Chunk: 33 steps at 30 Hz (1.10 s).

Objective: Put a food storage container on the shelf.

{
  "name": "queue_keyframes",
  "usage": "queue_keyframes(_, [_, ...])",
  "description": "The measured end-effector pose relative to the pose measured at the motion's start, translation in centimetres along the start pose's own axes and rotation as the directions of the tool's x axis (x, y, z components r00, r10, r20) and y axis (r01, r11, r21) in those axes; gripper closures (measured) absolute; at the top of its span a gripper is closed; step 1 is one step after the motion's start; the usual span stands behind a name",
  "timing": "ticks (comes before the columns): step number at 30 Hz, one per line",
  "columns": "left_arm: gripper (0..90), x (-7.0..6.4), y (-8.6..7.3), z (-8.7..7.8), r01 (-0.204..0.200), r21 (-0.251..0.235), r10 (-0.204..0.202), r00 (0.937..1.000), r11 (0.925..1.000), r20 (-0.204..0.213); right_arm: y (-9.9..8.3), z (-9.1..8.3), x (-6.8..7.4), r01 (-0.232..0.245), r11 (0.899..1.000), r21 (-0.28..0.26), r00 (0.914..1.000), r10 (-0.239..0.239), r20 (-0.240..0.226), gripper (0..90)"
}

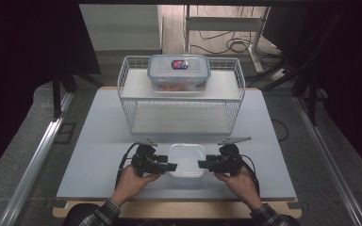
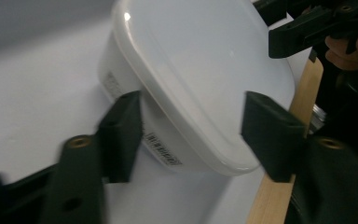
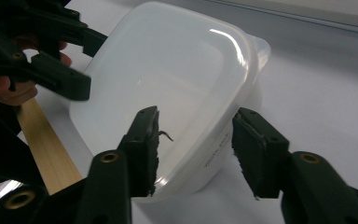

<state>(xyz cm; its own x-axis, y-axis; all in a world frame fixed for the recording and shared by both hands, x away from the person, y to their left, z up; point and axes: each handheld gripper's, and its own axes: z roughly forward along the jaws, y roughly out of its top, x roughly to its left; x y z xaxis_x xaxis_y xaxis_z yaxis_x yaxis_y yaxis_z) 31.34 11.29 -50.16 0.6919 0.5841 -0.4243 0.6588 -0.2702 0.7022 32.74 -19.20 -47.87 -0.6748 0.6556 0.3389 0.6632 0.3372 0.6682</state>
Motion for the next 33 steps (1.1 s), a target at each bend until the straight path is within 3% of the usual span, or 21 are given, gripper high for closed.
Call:
queue_keyframes(2, [56.1,-0.1,0.1,-0.4,0.008,-0.020,-0.008,0.9999,0.9998,-0.009,0.0,-0.2,0.1,-0.015,1.000,-0.002,0.9999,0.015,0.000,58.6])
queue_keyframes(5, [60.1,0.0,-0.1,-0.5,0.028,-0.041,-0.028,0.9996,0.9988,-0.005,-0.2,-0.5,-0.1,-0.032,0.999,-0.016,0.9994,0.032,-0.011,62.5])
queue_keyframes(8, [63.9,-0.4,-0.1,-0.6,0.026,-0.067,-0.028,0.9992,0.9974,-0.029,-0.3,-0.8,-0.2,-0.043,0.998,-0.042,0.9991,0.043,-0.007,66.1])
queue_keyframes(13, [65.6,-0.9,-0.4,-0.6,0.026,-0.085,-0.031,0.9980,0.9960,-0.055,-0.3,-1.0,-0.1,-0.056,0.996,-0.069,0.9984,0.056,0.004,69.3])
queue_keyframes(18, [63.2,-1.1,-1.0,-0.8,0.055,-0.081,-0.058,0.9979,0.9952,-0.031,-0.5,-1.2,0.3,-0.053,0.995,-0.081,0.9986,0.053,0.000,72.2])
queue_keyframes(21, [63.7,-1.5,-1.1,-0.8,0.052,-0.085,-0.056,0.9970,0.9950,-0.053,-0.7,-1.3,0.5,-0.056,0.995,-0.085,0.9984,0.057,0.004,73.2])
queue_keyframes(25, [73.2,-1.8,-1.2,-1.2,0.053,-0.136,-0.064,0.9947,0.9894,-0.080,-0.9,-1.4,0.5,-0.080,0.992,-0.102,0.9966,0.081,0.010,76.1])
queue_keyframes(26, [78.7,-1.7,-1.2,-1.2,0.041,-0.141,-0.054,0.9941,0.9891,-0.094,-1.0,-1.6,0.5,-0.075,0.990,-0.121,0.9970,0.077,0.013,78.3])
queue_keyframes(28, [78.7,-1.6,-1.2,-1.1,0.044,-0.147,-0.059,0.9932,0.9882,-0.100,-1.0,-1.5,1.0,-0.019,0.992,-0.122,0.9981,0.026,0.055,78.7])
queue_keyframes(33, [78.7,-1.8,-1.2,-1.1,0.021,-0.162,-0.042,0.9913,0.9866,-0.124,-1.3,-1.3,1.2,0.005,0.987,-0.161,0.9974,0.007,0.072,78.7])
